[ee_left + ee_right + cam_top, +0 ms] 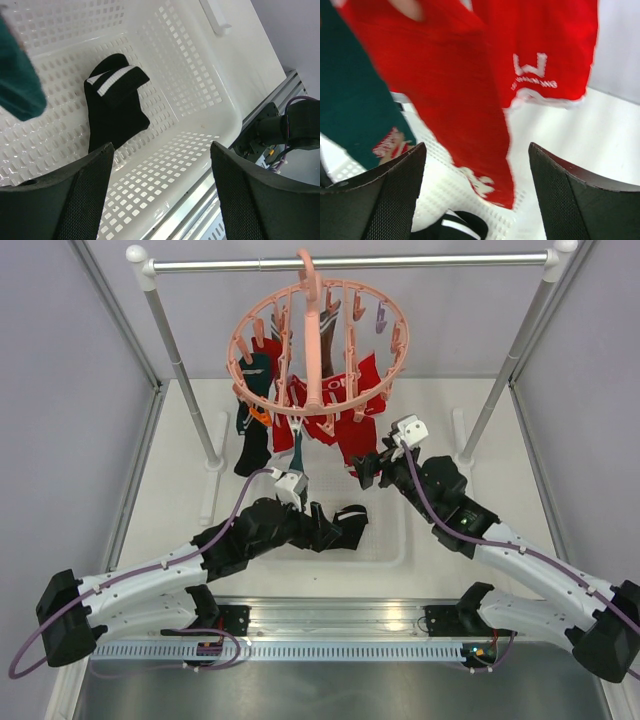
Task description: Remove the socks clipped to the hanger
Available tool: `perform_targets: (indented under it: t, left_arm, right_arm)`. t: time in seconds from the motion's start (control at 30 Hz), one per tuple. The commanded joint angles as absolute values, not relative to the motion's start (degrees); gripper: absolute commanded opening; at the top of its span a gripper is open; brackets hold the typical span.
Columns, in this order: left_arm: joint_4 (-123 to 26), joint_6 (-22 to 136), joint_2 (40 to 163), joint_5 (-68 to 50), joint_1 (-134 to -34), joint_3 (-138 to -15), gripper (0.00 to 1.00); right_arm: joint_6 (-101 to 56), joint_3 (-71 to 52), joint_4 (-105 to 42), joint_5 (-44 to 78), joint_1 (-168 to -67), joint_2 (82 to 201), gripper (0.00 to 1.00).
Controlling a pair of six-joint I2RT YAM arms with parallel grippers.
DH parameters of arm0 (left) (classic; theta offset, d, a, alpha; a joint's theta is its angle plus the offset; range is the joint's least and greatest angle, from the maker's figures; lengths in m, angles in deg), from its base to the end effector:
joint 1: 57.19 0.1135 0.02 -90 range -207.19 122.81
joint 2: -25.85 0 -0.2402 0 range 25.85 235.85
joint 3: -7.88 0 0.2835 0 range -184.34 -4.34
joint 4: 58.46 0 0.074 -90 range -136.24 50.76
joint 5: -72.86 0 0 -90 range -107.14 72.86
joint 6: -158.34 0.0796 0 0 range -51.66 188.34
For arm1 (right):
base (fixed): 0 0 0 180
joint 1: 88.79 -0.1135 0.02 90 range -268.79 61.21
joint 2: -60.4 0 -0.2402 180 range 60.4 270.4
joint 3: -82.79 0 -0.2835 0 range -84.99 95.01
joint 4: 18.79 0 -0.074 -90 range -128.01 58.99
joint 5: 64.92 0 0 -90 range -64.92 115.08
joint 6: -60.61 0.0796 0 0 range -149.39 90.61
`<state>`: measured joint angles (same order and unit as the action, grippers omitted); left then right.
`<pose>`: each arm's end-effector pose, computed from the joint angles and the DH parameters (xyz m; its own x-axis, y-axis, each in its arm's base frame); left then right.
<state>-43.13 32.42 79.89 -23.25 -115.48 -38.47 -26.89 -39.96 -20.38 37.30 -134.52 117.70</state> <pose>0.1653 -0.2515 0.2101 -0.6325 -0.0861 -0.7698 0.5227 0.6859 -0.5062 0.2393 0.2213 0.3110 -0.0440 0.0159 -0.9989 -0.5507 0.8338 0.0375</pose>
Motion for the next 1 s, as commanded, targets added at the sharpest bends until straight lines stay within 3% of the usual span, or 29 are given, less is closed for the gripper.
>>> perform_targets:
  t: [0.0, 0.3, 0.5, 0.6, 0.63, 0.7, 0.8, 0.97]
  left_arm:
    - [-43.2, 34.0, 79.0, -24.6, -115.7, -38.5, 0.81]
    - [-43.3, 34.2, 80.3, -24.4, -115.7, -39.1, 0.82]
    - [-44.0, 34.1, 81.2, -24.5, -115.7, -39.7, 0.82]
    - [-44.9, 33.9, 81.7, -24.3, -115.7, -39.8, 0.82]
    - [-45.2, 33.9, 81.7, -24.3, -115.7, -39.9, 0.82]
    - [-46.0, 33.6, 82.2, -23.9, -115.7, -40.1, 0.82]
    - [-48.1, 32.9, 82.5, -23.3, -115.7, -40.1, 0.82]
    - [-52.0, 31.5, 82.3, -22.5, -115.7, -39.8, 0.84]
  right_arm:
    - [-24.7, -41.3, -16.8, 31.6, -131.4, 118.1, 0.86]
    - [-23.7, -44.4, -13.7, 27.1, -129.0, 120.6, 0.89]
    - [-20.8, -46.3, -10.5, 23.2, -126.5, 123.7, 0.84]
    - [-19.0, -46.7, -9.5, 21.3, -125.6, 124.0, 0.66]
    - [-18.6, -46.7, -9.5, 20.9, -125.6, 123.9, 0.5]
    - [-17.3, -46.4, -9.7, 20.1, -125.5, 123.1, 0.28]
    - [-15.5, -45.7, -11.4, 19.0, -125.5, 121.3, 0.12]
    - [-12.3, -44.4, -15.8, 15.2, -125.5, 117.5, 0.02]
